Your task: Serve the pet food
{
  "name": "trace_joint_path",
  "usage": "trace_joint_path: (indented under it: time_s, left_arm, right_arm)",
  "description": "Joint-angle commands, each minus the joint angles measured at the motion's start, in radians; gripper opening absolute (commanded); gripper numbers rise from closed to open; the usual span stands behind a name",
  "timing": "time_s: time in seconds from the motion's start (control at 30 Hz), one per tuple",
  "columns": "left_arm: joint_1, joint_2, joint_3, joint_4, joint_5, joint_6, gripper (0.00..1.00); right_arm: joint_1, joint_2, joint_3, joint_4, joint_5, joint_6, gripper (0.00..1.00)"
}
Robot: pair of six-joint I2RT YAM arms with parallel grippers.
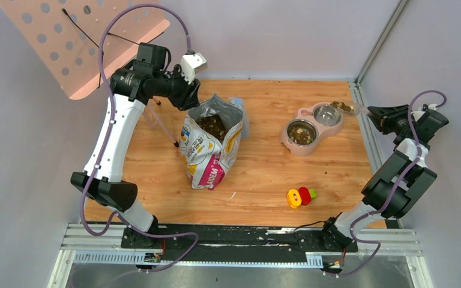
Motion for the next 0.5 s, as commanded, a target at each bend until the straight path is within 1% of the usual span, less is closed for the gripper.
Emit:
trace_joint_path:
  time_s: [0.0,0.27,0.47]
  left_arm:
    - [-0.005,-0.044,0.002,0.003,0.004,0.007,0.48]
    - [-0.005,-0.056,-0.015,0.003,0.004,0.012,0.48]
    - [-0.005,-0.063,-0.022,0.001,-0.001,0.013,0.48]
  right_arm:
    - [-0.02,0.014,-0.004,-0.031,0.126,-0.072,0.0]
    - [-0.005,0.025,0.011,-0.087,0.247,-0.188,0.0]
    - [0.059,0.054,0.053,-0.15,0.345,-0.26,0.0]
